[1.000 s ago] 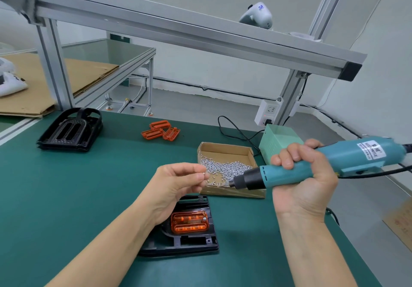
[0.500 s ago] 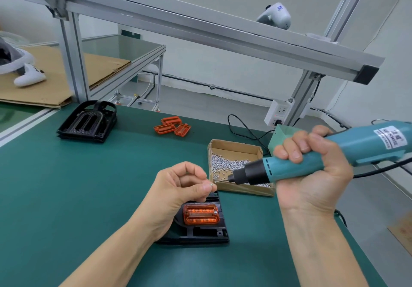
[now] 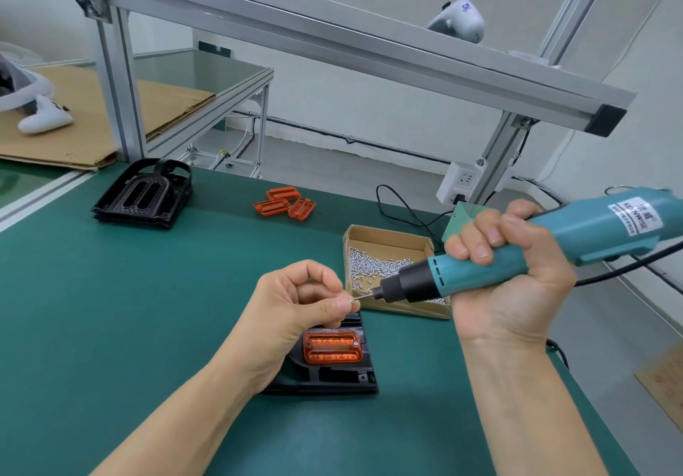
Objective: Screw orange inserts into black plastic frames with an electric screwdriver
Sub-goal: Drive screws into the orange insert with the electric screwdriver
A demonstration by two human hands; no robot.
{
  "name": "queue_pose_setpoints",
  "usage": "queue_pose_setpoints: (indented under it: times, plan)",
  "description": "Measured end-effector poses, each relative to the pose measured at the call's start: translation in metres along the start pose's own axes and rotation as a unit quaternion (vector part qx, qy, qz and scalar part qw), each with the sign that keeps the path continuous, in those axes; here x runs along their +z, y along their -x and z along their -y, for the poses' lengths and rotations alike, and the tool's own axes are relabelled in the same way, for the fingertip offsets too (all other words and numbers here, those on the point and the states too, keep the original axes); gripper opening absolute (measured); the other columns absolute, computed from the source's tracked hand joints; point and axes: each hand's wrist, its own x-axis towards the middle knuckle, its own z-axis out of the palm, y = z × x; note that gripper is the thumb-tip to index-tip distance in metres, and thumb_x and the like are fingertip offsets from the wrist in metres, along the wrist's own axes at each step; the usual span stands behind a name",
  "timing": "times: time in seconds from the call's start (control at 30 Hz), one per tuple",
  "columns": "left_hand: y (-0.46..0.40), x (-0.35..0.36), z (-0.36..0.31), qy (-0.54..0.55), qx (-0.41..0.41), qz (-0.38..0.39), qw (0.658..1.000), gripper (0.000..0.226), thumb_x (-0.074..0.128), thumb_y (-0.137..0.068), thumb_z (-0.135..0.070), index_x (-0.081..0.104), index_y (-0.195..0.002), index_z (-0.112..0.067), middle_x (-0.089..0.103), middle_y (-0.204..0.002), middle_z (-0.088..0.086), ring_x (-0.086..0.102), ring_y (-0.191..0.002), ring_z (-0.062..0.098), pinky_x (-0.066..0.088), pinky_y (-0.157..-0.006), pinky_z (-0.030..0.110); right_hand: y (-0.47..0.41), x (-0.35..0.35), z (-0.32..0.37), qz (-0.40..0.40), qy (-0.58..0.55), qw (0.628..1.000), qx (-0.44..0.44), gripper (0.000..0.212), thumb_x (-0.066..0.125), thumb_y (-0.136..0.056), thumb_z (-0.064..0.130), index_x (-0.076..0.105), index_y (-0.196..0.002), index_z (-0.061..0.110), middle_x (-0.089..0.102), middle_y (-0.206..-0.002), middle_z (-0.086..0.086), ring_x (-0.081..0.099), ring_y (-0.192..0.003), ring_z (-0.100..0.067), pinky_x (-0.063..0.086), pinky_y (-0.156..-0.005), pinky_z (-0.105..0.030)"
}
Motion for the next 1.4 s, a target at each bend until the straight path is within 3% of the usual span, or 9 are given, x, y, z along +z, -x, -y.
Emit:
queue_pose_setpoints:
  times: [0.13, 0.37, 0.57, 0.73, 0.9, 1.03, 1.2, 1.3, 1.4]
  plan:
    - [0.0, -0.002, 0.0, -0.036, 0.02, 0.011, 0.999, 0.015, 0.078, -0.06, -0.014, 0.069, -0.07, -0.019, 0.07, -0.074, 0.017, 0.071, -0.077, 0.025, 0.053, -0.062, 0.023, 0.002, -0.001, -0.001, 0.026, 0.008, 1.0, -0.002, 0.014, 0.042, -0.073, 0.006, 0.046, -0.073, 0.019, 0.037, -0.054, 0.005, 0.035, -0.04, -0.008, 0.035, -0.047, -0.019]
    - [-0.003, -0.006, 0.0, -0.09, 0.027, 0.03, 0.995, 0.013, 0.077, -0.063, -0.013, 0.068, -0.072, -0.016, 0.071, -0.076, 0.016, 0.071, -0.076, 0.022, 0.055, -0.067, 0.025, 0.003, -0.004, -0.007, 0.008, 0.0, 1.0, 0.001, 0.014, 0.043, -0.073, 0.006, 0.045, -0.074, 0.02, 0.036, -0.054, 0.005, 0.034, -0.04, -0.008, 0.035, -0.046, -0.02]
    - [-0.004, -0.009, 0.005, -0.198, 0.056, 0.02, 0.978, 0.013, 0.076, -0.074, -0.008, 0.067, -0.076, -0.017, 0.072, -0.077, 0.011, 0.067, -0.081, 0.04, 0.053, -0.08, 0.048, 0.006, -0.008, -0.015, -0.026, 0.003, 1.0, 0.002, 0.015, 0.045, -0.071, 0.006, 0.045, -0.073, 0.02, 0.035, -0.054, 0.005, 0.034, -0.04, -0.009, 0.034, -0.046, -0.02]
    - [-0.004, -0.011, 0.006, -0.197, 0.051, 0.035, 0.978, 0.018, 0.081, -0.069, -0.02, 0.066, -0.079, -0.019, 0.073, -0.078, 0.009, 0.069, -0.081, 0.033, 0.055, -0.079, 0.036, 0.007, -0.011, -0.016, 0.011, 0.004, 1.0, 0.001, 0.015, 0.042, -0.073, 0.005, 0.046, -0.074, 0.019, 0.036, -0.053, 0.005, 0.035, -0.039, -0.008, 0.035, -0.045, -0.02]
    - [-0.005, -0.015, 0.012, -0.195, 0.04, 0.024, 0.98, 0.02, 0.072, -0.08, -0.004, 0.064, -0.081, -0.022, 0.073, -0.08, 0.009, 0.068, -0.087, 0.035, 0.052, -0.087, 0.05, 0.004, -0.012, -0.022, -0.01, -0.001, 1.0, 0.012, 0.014, 0.044, -0.071, 0.005, 0.045, -0.073, 0.019, 0.035, -0.054, 0.005, 0.034, -0.04, -0.009, 0.034, -0.046, -0.019]
    - [-0.003, -0.019, 0.01, -0.21, 0.033, 0.017, 0.977, 0.028, 0.069, -0.083, -0.004, 0.064, -0.102, -0.023, 0.074, -0.094, 0.002, 0.067, -0.094, 0.017, 0.049, -0.094, 0.046, -0.001, -0.011, -0.028, -0.002, -0.001, 1.0, 0.021, 0.015, 0.044, -0.072, 0.005, 0.047, -0.073, 0.02, 0.036, -0.054, 0.004, 0.035, -0.041, -0.01, 0.035, -0.047, -0.02]
    - [0.008, -0.047, 0.005, -0.311, 0.033, -0.035, 0.949, 0.054, 0.074, -0.075, -0.038, 0.054, -0.125, -0.036, 0.06, -0.124, -0.024, 0.044, -0.123, -0.008, 0.028, -0.111, 0.027, -0.005, -0.012, -0.038, 0.034, 0.025, 0.998, 0.047, 0.017, 0.045, -0.072, 0.003, 0.049, -0.073, 0.019, 0.037, -0.054, 0.003, 0.036, -0.041, -0.01, 0.036, -0.047, -0.021]
    - [0.018, -0.062, 0.007, -0.411, -0.062, 0.017, 0.909, 0.094, 0.081, -0.054, -0.059, 0.031, -0.133, -0.058, 0.032, -0.142, -0.033, 0.021, -0.136, -0.007, 0.019, -0.115, 0.031, -0.004, -0.013, -0.049, 0.047, 0.047, 0.994, 0.085, 0.018, 0.047, -0.07, 0.002, 0.05, -0.072, 0.02, 0.038, -0.054, 0.003, 0.037, -0.04, -0.01, 0.037, -0.046, -0.021]
    - [0.025, -0.062, 0.012, -0.514, -0.077, 0.083, 0.85, 0.105, 0.076, -0.045, -0.063, 0.007, -0.123, -0.072, 0.008, -0.132, -0.046, -0.006, -0.128, -0.02, 0.008, -0.113, 0.026, -0.002, -0.012, -0.06, 0.058, 0.066, 0.99, 0.114, 0.019, 0.048, -0.069, 0.001, 0.049, -0.073, 0.019, 0.038, -0.054, 0.003, 0.037, -0.039, -0.01, 0.038, -0.046, -0.021]
